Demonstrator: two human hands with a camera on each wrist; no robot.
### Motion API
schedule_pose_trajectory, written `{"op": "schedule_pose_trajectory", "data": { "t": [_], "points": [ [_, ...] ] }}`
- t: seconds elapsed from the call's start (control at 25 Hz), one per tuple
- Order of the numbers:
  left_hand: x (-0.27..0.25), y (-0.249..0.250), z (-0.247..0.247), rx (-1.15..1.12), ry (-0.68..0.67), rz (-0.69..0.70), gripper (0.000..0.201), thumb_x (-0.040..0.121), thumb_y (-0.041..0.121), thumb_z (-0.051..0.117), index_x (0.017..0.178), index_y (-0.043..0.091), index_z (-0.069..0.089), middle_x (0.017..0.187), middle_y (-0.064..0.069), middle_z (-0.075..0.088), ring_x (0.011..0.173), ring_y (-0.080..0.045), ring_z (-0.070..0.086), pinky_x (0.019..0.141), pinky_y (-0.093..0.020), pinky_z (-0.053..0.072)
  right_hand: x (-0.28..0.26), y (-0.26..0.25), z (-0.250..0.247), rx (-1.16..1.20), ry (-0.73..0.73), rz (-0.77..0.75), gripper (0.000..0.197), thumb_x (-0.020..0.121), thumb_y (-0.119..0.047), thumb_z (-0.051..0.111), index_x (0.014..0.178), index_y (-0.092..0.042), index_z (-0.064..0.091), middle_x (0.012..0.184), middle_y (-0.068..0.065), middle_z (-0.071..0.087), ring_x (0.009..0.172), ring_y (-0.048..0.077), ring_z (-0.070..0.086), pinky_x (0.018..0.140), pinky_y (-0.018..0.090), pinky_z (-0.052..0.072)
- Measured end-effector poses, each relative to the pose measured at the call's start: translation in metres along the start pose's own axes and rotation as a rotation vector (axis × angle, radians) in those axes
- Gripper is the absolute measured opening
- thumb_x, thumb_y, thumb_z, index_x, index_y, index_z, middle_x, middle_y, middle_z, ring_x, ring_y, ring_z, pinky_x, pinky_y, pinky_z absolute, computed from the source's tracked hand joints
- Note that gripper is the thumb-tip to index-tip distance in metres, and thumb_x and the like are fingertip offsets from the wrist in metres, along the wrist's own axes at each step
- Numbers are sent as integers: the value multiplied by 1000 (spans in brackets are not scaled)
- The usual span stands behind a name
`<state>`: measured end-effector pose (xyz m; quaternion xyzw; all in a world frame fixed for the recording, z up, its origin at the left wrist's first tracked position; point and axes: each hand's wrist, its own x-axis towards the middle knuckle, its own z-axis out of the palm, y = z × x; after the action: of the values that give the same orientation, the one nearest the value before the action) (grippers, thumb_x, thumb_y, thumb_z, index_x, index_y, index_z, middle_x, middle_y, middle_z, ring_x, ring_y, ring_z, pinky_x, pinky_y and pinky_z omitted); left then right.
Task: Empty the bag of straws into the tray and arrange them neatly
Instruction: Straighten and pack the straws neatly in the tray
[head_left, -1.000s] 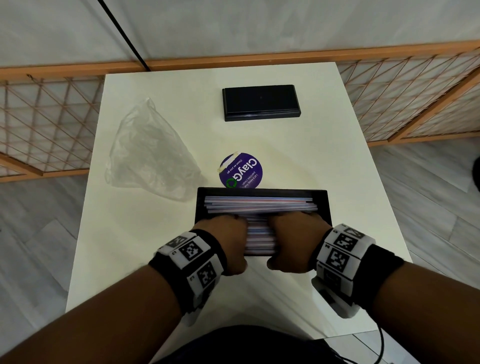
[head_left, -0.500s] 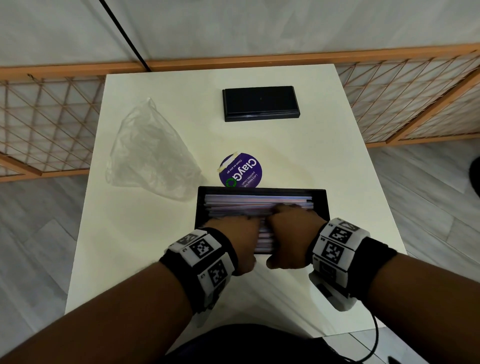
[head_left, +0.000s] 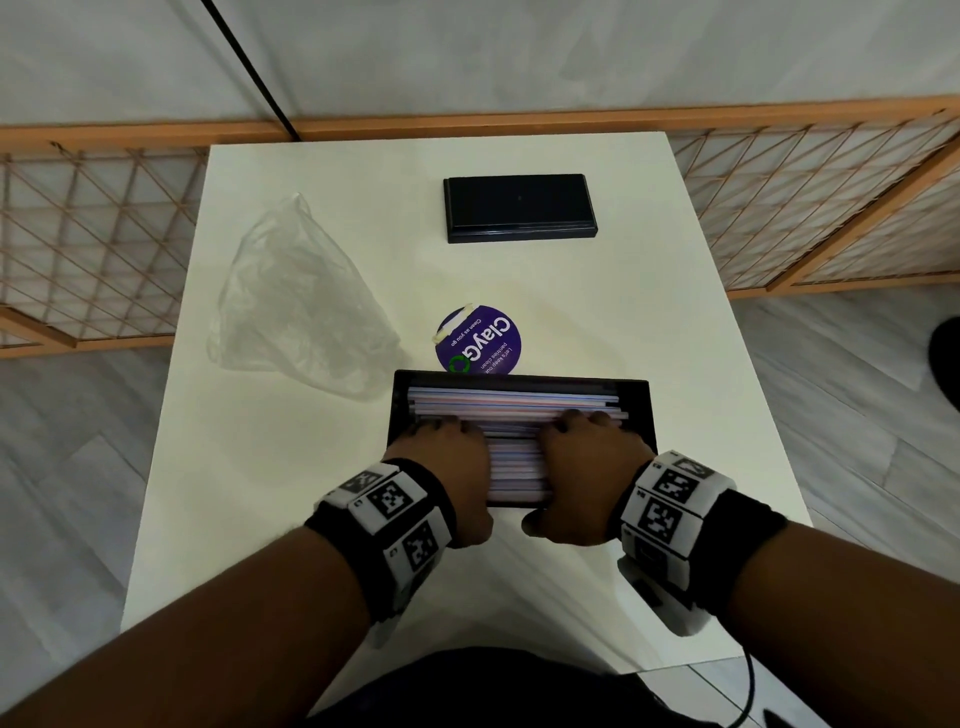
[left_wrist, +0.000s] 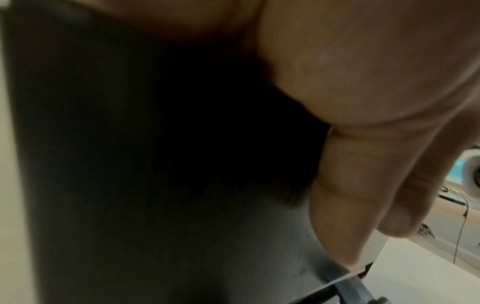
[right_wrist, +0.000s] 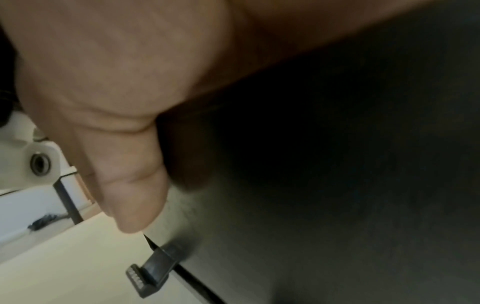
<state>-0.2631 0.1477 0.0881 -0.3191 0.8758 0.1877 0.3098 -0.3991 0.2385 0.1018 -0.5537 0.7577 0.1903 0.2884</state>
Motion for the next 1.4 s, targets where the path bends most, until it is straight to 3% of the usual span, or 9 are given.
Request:
{"op": "schedule_pose_trajectory", "data": {
  "t": [0.2,0.36,0.48,0.76,0.96,1.12,1.4],
  "points": [
    [-2,1,-3,18,8,24,66,77,45,76,131,18,50,133,-4,56,122,-25,57,108,-39,47,1,1,-2,69,-39,-50,77,63,-62,71,127,-24,50,129,3,52,118,28,53,98,40,49],
    [-6,2,-3,0,46,98,63,79,45,75,131,22,49,134,0,56,124,-24,57,110,-41,45,-2,2,-1,25,30,-73,55,66,-59,68,112,-29,60,109,-7,67,104,21,65,94,37,51],
    [-4,3,-3,-32,11,110,66,79,46,76,134,23,47,136,1,56,125,-24,57,108,-40,47,-3,-1,-2,25,23,-65,45,68,-53,67,104,-27,62,101,-7,68,99,22,66,93,37,51],
    [-2,4,-6,-37,6,79,62,77,46,77,130,24,52,131,1,60,120,-23,60,104,-36,50,-3,2,-2,48,-15,-43,46,69,-54,68,104,-25,62,97,-5,69,92,22,67,83,34,56],
    [-16,4,-10,8,65,132,58,83,41,73,133,21,49,135,-2,49,127,-25,50,105,-44,49,-2,1,-4,6,-18,-42,52,66,-57,67,107,-26,66,110,-1,62,99,24,64,88,38,54],
    [-14,6,-9,-16,-5,118,53,86,39,71,132,22,52,134,0,52,125,-25,55,104,-45,50,-7,-1,-10,-56,27,-80,51,67,-53,69,111,-28,63,115,-2,56,109,28,56,94,43,47],
    [-6,2,-6,-38,-14,70,54,81,42,73,128,23,57,133,0,56,122,-24,59,105,-40,50,-1,-1,-5,41,-62,-46,39,67,-52,66,95,-24,65,91,-3,69,84,22,68,77,35,58]
  ]
}}
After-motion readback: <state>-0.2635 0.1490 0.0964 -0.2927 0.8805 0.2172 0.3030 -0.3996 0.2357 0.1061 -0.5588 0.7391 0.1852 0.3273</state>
